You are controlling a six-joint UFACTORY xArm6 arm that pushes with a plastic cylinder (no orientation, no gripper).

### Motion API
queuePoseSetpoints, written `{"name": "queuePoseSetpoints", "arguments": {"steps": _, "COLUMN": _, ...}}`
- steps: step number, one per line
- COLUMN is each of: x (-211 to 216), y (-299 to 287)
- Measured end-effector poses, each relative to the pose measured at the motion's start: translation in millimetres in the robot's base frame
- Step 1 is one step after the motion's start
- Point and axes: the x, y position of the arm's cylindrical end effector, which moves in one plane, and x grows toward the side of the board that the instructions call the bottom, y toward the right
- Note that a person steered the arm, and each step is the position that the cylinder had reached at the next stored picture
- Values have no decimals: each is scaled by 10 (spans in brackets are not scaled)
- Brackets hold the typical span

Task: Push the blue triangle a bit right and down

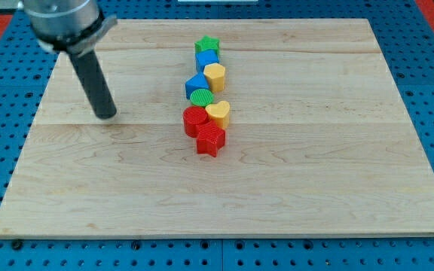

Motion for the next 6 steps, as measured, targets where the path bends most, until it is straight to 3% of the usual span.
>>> {"name": "queuePoseSetpoints", "arguments": {"steps": 1, "x": -350, "y": 203}}
{"name": "queuePoseSetpoints", "arguments": {"steps": 2, "x": -433, "y": 433}}
{"name": "queuePoseSetpoints", "arguments": {"steps": 6, "x": -480, "y": 1672}}
